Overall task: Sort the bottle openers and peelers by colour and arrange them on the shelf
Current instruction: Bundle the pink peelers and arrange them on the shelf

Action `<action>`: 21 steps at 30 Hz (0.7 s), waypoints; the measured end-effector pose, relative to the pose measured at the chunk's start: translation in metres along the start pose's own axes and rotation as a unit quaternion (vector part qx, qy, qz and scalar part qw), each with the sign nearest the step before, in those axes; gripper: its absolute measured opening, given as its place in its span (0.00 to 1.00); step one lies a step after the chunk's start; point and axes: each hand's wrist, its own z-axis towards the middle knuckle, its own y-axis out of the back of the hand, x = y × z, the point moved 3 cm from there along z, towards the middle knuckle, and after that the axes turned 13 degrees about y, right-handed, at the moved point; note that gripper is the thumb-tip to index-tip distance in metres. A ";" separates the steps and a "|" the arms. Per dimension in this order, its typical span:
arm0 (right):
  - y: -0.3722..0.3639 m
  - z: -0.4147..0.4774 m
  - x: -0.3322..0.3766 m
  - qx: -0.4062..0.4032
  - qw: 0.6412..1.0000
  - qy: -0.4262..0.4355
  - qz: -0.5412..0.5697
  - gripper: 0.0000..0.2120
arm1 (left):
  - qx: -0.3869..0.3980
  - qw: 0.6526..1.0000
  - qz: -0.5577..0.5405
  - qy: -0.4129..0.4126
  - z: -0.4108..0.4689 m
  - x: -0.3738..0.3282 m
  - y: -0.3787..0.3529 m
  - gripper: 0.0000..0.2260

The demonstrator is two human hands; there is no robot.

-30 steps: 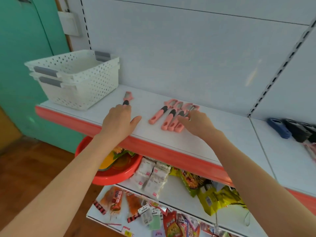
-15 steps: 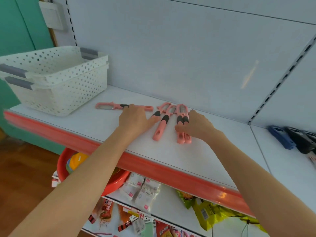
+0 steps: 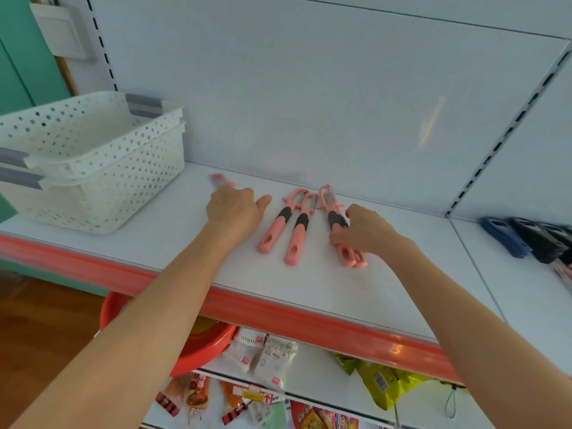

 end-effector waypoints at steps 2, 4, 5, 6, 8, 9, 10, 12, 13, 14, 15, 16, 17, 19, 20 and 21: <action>0.000 -0.001 0.000 -0.001 1.000 -0.012 0.000 0.12 | -0.003 1.000 0.015 -0.025 -0.001 0.003 0.003 0.20; -0.002 0.000 0.000 -0.002 1.000 -0.026 0.010 0.13 | -0.008 0.999 0.005 -0.044 0.002 0.007 0.002 0.15; -0.002 0.001 0.000 -0.003 0.999 -0.032 0.017 0.14 | -0.009 0.999 -0.019 -0.047 0.005 0.009 0.002 0.12; -0.003 0.001 0.001 -0.006 0.999 -0.038 0.024 0.14 | -0.001 0.998 -0.050 -0.047 0.007 0.010 0.003 0.10; -0.005 0.001 0.002 -0.015 0.998 -0.047 0.041 0.15 | 0.027 0.993 -0.107 -0.045 0.005 0.008 0.006 0.05; -0.005 0.001 0.003 -0.019 0.997 -0.051 0.048 0.15 | 0.041 0.989 -0.132 -0.048 0.002 0.006 0.009 0.04; -0.006 0.000 0.004 -0.023 0.997 -0.054 0.054 0.15 | 0.052 0.985 -0.157 -0.052 -0.003 0.002 0.012 0.08; -0.007 -0.003 0.004 -0.029 0.995 -0.062 0.077 0.15 | 0.074 0.974 -0.203 -0.062 -0.013 -0.008 0.016 0.13; -0.006 -0.004 0.003 -0.035 0.993 -0.066 0.095 0.16 | 0.087 0.971 -0.212 -0.067 -0.017 -0.013 0.015 0.14; -0.005 -0.006 0.002 -0.043 0.990 -0.071 0.112 0.17 | 0.095 0.971 -0.208 -0.074 -0.021 -0.018 0.013 0.16; -0.003 -0.007 0.000 -0.053 0.987 -0.076 0.128 0.17 | 0.101 0.973 -0.189 -0.085 -0.025 -0.023 0.010 0.19; -0.001 -0.010 -0.002 -0.063 0.985 -0.080 0.139 0.17 | 0.106 0.977 -0.159 -0.098 -0.028 -0.028 0.007 0.22; 0.002 -0.012 -0.003 -0.072 0.983 -0.084 0.143 0.17 | 0.109 0.980 -0.125 -0.110 -0.031 -0.032 0.003 0.24; 0.006 -0.016 -0.008 -0.085 0.982 -0.085 0.146 0.16 | 0.105 0.985 -0.058 -0.121 -0.033 -0.039 -0.001 0.25; 0.007 -0.019 -0.009 -0.085 0.982 -0.084 0.149 0.15 | 0.100 0.987 -0.031 -0.123 -0.033 -0.040 -0.001 0.24; 0.006 -0.020 -0.011 -0.083 0.981 -0.083 0.152 0.14 | 0.096 0.987 -0.014 -0.126 -0.032 -0.042 -0.001 0.23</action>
